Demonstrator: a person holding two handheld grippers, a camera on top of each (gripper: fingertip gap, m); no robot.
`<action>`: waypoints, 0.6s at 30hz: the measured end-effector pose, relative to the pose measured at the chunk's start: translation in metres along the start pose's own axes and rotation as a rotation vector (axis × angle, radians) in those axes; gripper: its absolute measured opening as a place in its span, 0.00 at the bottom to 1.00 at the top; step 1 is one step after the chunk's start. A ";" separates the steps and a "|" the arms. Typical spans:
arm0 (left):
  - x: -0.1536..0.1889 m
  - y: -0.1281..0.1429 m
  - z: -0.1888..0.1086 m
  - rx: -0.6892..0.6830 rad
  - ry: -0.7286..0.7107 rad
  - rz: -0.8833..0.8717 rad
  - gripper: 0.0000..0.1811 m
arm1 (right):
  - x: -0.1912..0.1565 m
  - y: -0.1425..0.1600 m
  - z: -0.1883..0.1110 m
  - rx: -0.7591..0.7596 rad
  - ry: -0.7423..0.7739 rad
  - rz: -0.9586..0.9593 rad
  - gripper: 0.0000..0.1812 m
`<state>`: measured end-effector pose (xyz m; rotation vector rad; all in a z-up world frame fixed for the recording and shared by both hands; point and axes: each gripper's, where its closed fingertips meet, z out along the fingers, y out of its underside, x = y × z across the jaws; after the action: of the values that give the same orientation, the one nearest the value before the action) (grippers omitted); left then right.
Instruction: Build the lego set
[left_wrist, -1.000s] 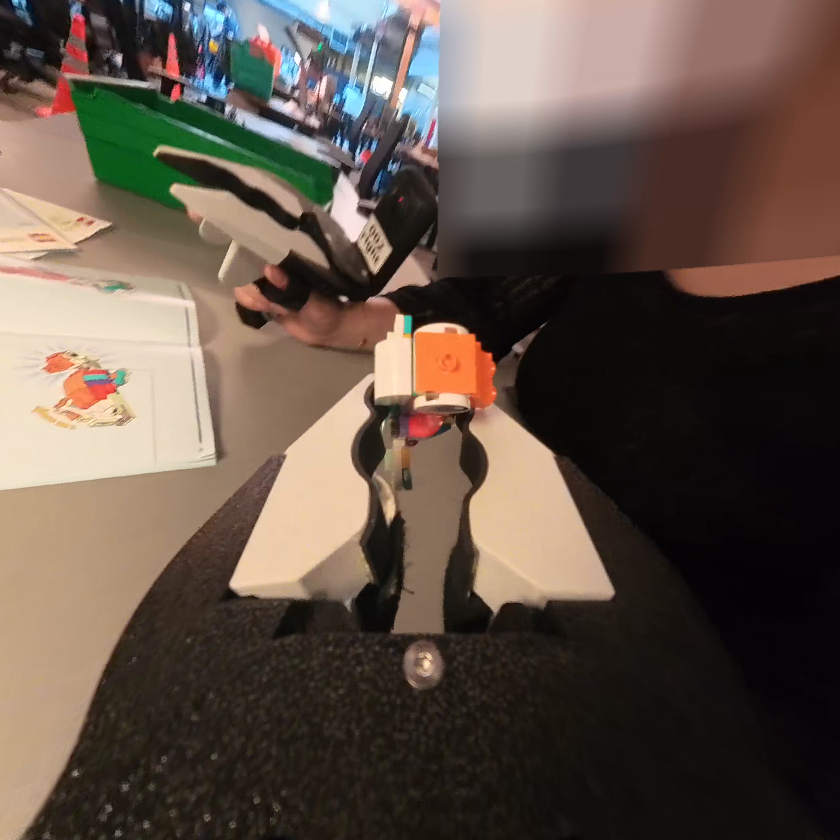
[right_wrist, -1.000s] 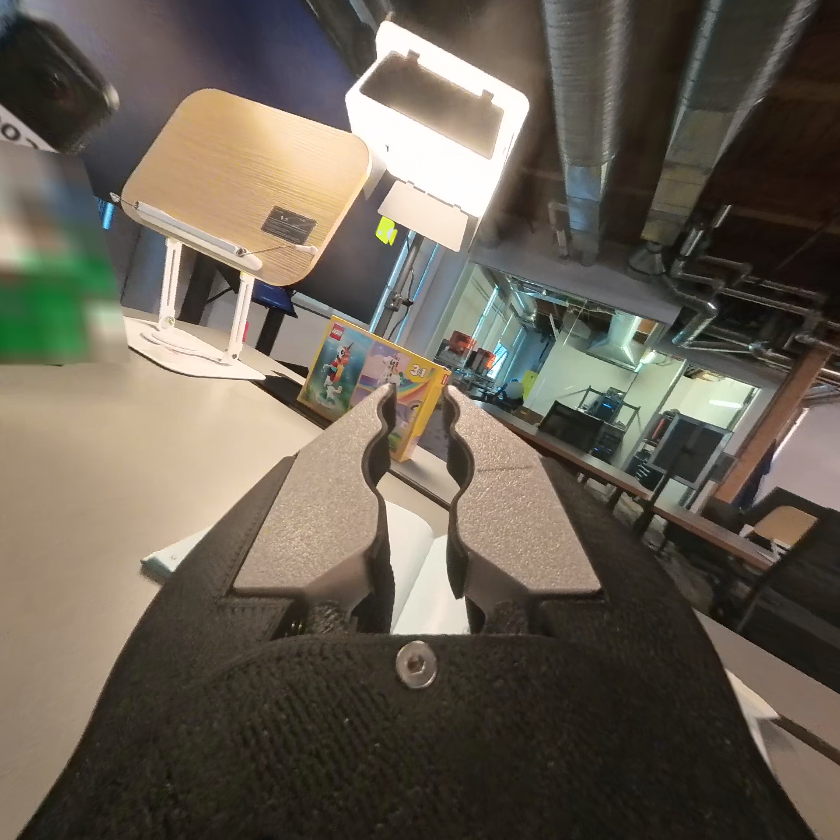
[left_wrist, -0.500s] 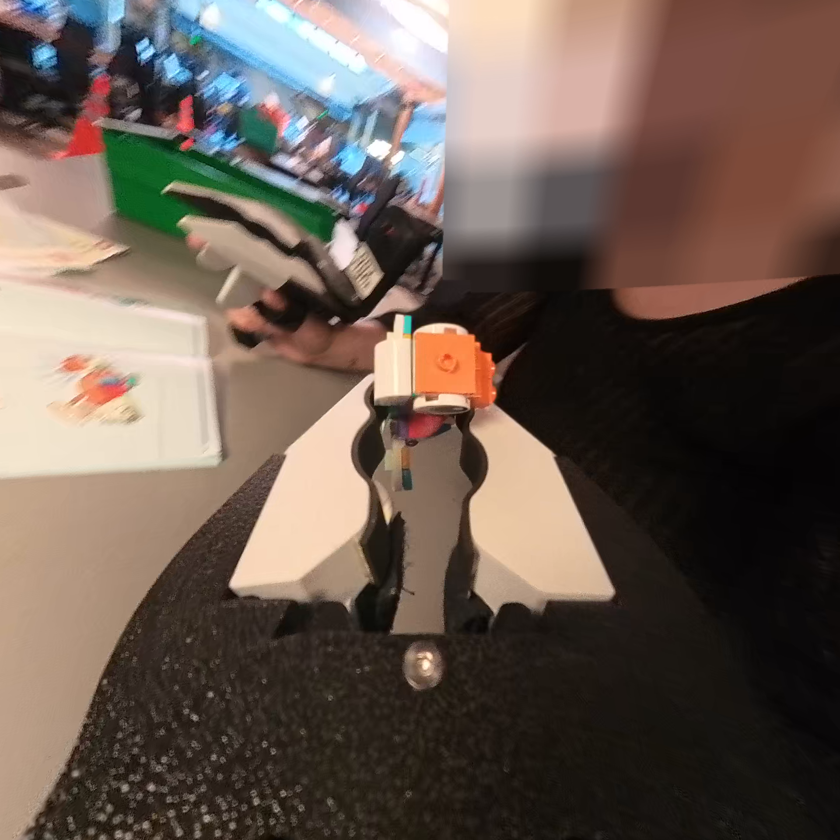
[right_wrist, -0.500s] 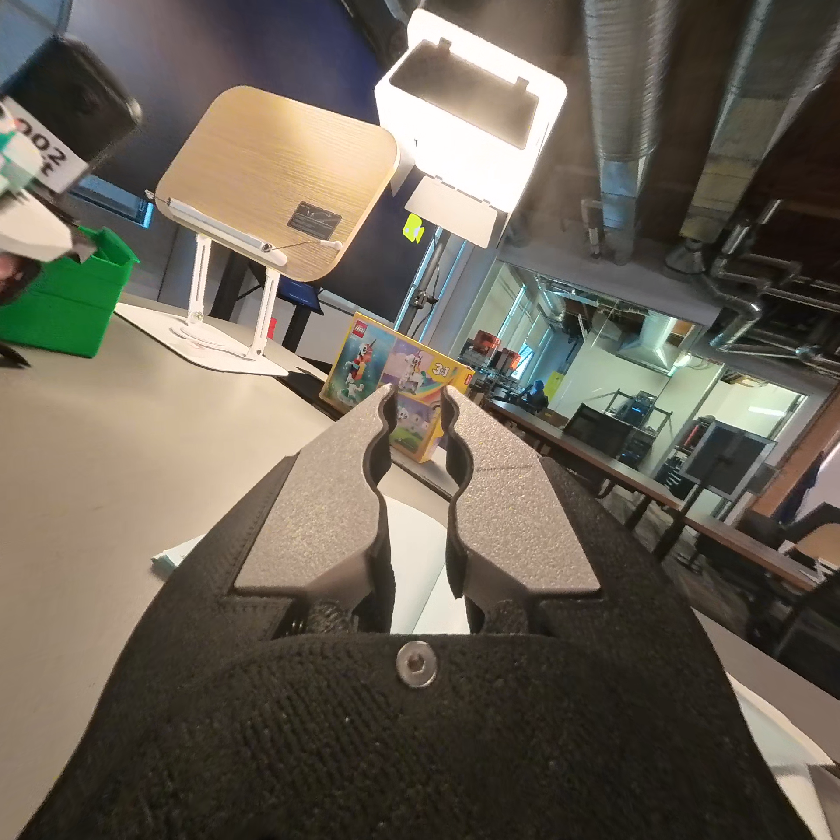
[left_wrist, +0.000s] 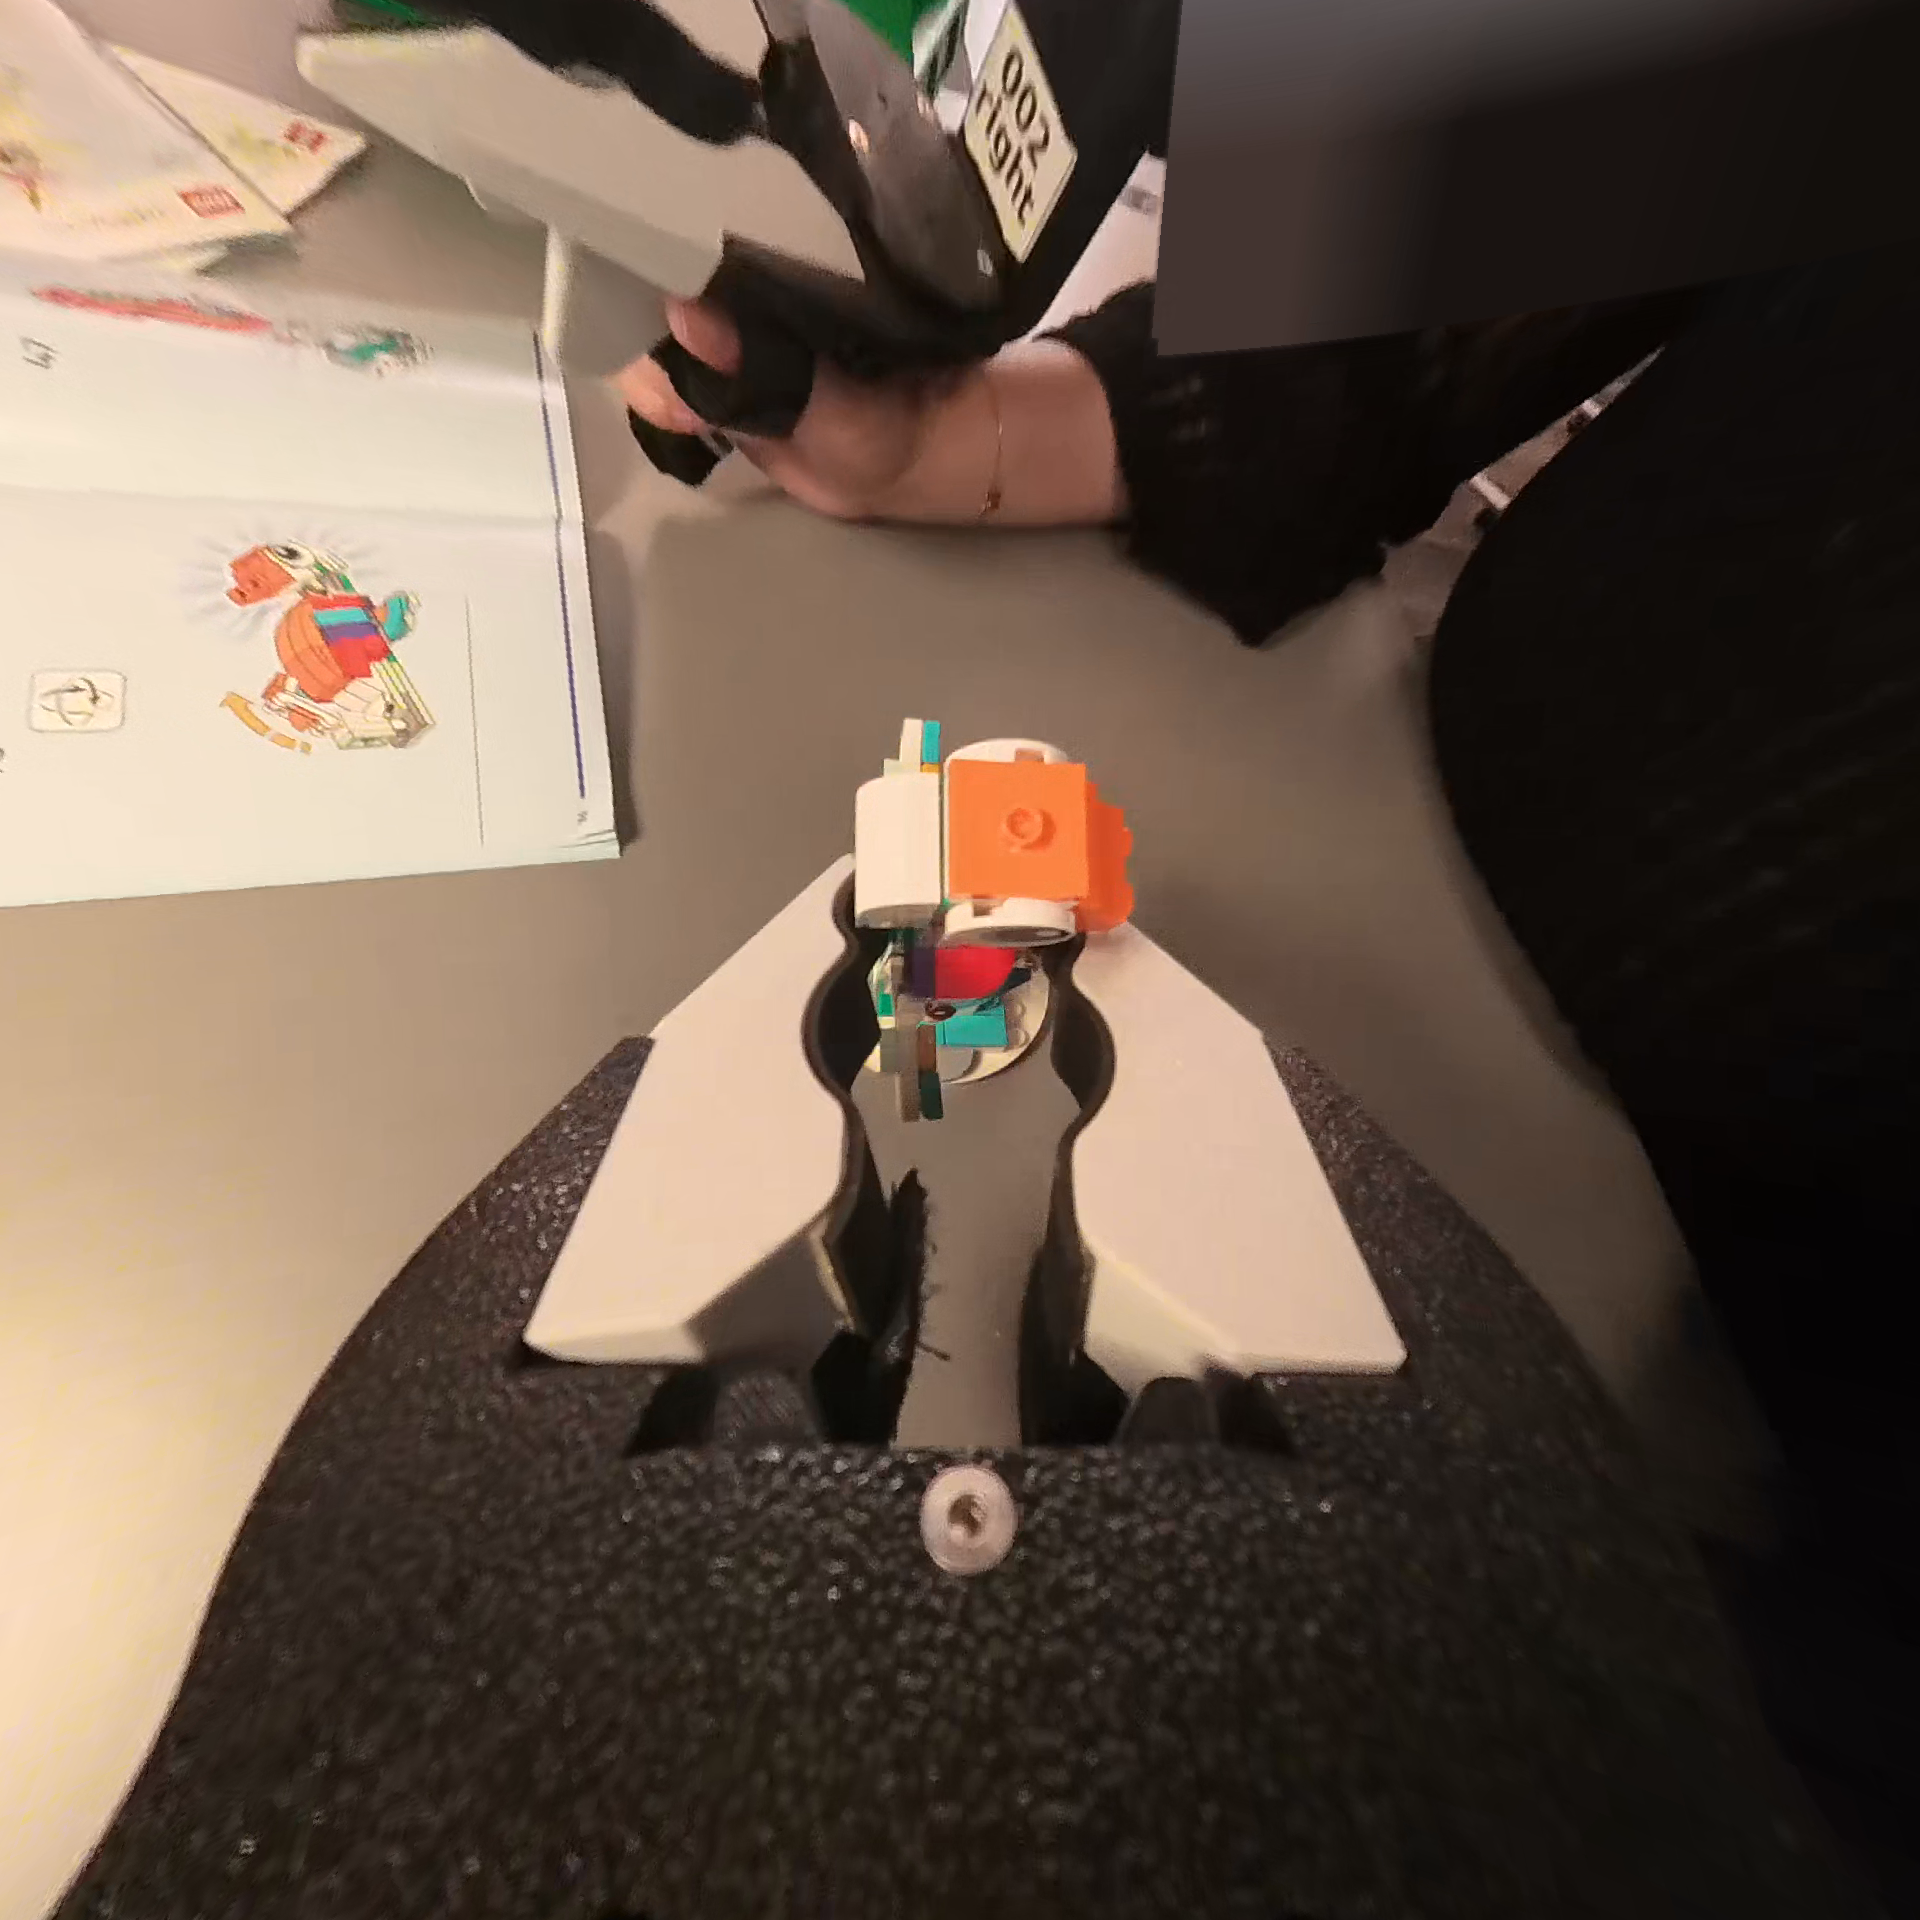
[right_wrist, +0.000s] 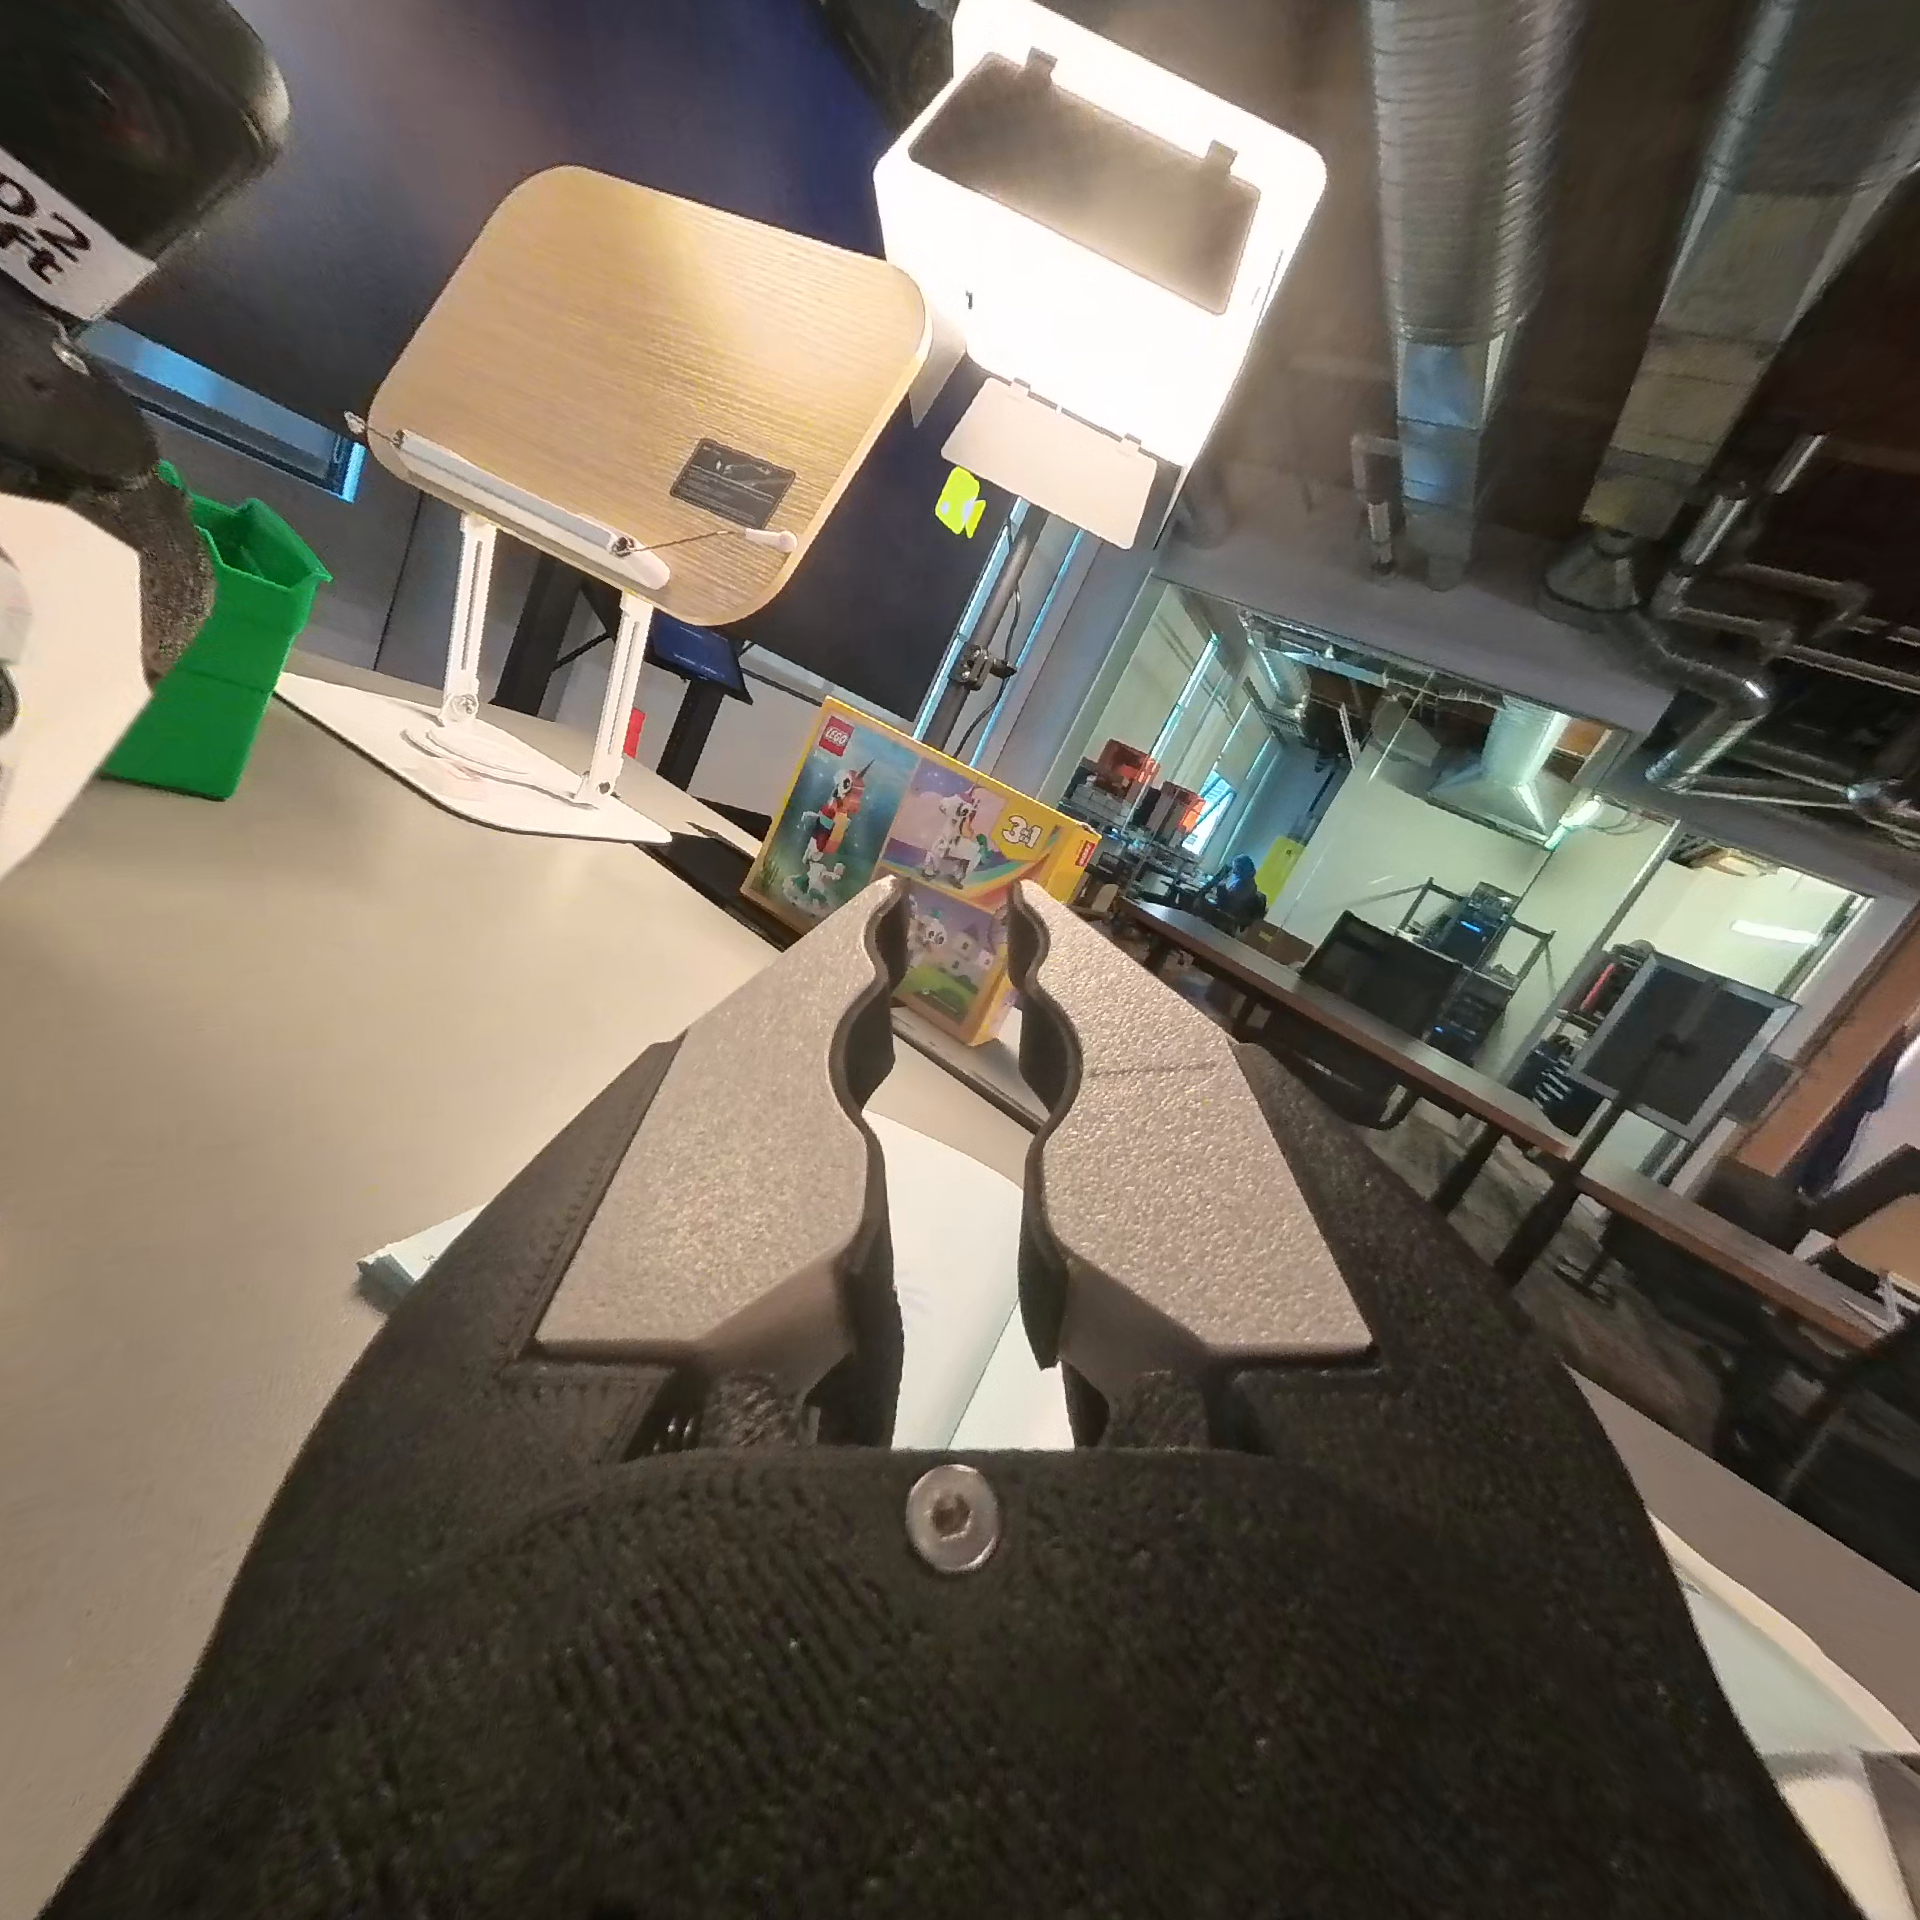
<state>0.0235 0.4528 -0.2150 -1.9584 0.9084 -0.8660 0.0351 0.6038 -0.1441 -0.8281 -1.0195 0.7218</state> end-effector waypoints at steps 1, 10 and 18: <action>0.000 0.000 0.001 -0.004 0.001 -0.001 0.15 | 0.000 0.000 0.000 -0.001 -0.001 0.000 0.09; 0.001 -0.004 -0.005 0.027 0.011 -0.007 0.15 | -0.001 0.001 0.001 -0.004 -0.003 -0.002 0.09; 0.000 -0.009 -0.023 0.090 -0.018 -0.015 0.15 | -0.001 0.001 0.001 -0.007 -0.003 -0.005 0.09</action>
<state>0.0069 0.4480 -0.1970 -1.8944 0.8314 -0.8821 0.0339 0.6038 -0.1453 -0.8300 -1.0267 0.7156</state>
